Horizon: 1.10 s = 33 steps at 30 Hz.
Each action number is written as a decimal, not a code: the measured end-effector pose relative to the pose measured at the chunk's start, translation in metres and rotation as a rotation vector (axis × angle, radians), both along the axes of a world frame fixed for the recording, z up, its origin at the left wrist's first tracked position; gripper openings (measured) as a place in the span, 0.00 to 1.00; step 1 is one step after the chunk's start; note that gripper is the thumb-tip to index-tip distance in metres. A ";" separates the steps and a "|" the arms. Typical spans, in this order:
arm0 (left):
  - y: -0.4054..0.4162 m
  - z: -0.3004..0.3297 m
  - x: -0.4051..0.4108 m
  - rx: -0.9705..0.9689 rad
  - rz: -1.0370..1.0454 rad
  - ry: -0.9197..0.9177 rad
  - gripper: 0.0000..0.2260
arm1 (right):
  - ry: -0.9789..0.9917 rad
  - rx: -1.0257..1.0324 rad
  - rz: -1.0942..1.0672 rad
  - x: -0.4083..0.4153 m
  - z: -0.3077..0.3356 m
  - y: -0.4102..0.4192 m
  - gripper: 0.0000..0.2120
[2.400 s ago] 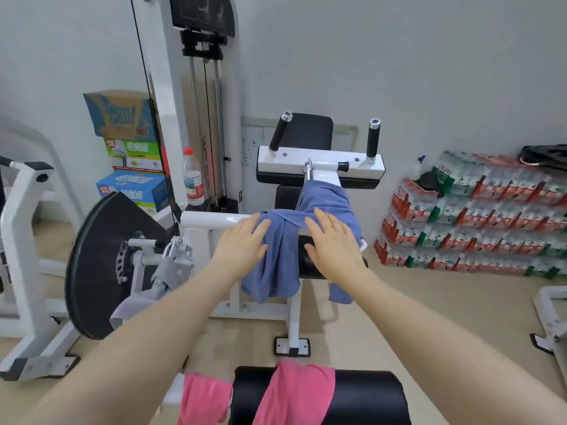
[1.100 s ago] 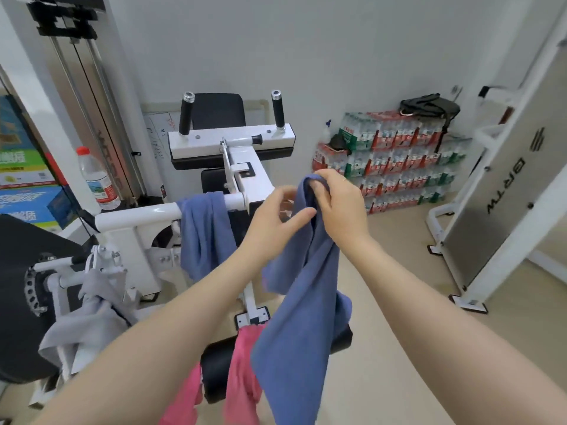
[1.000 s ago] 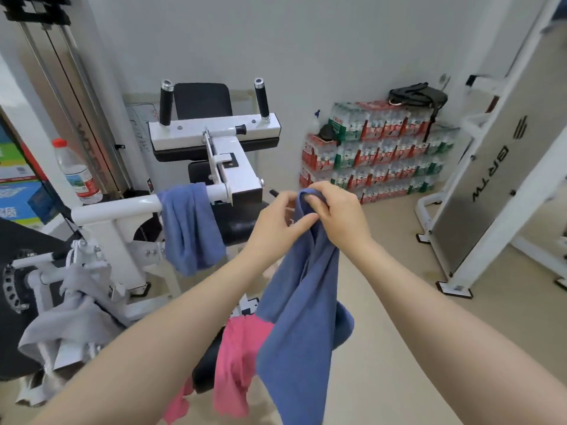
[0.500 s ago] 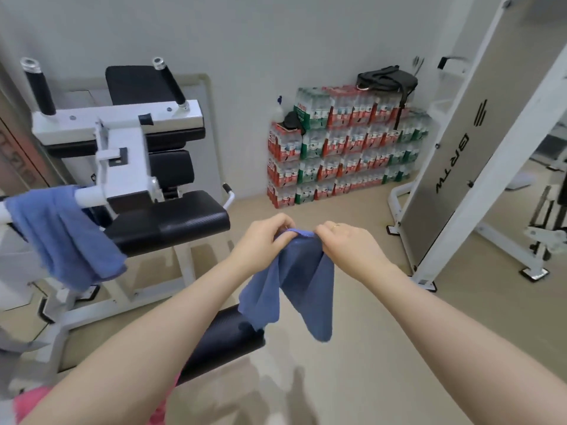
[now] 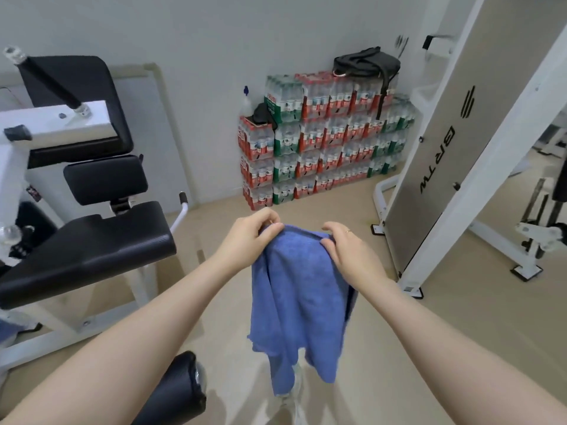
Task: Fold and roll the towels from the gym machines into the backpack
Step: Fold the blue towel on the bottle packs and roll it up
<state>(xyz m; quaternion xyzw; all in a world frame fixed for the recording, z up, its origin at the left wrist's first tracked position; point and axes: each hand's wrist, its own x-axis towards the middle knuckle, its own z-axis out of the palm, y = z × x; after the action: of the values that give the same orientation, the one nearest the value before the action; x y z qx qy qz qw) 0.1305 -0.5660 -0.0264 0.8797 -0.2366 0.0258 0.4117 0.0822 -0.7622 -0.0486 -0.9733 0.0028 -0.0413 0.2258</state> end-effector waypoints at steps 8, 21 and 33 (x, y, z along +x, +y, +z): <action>-0.085 -0.020 0.184 0.120 -0.092 0.053 0.09 | -0.001 -0.100 0.137 0.178 -0.004 -0.103 0.12; -0.232 -0.007 0.449 -0.082 0.021 0.089 0.09 | -0.055 -0.142 -0.083 0.458 -0.009 -0.269 0.12; -0.353 -0.006 0.711 0.100 0.147 -0.019 0.06 | -0.146 0.485 -0.098 0.746 0.026 -0.384 0.12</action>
<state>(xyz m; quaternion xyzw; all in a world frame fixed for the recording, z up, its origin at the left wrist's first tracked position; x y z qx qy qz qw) 0.8420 -0.9193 -0.0319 0.9138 -0.1761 0.0526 0.3622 0.8286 -1.1459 -0.0225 -0.8838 0.0434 -0.1206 0.4499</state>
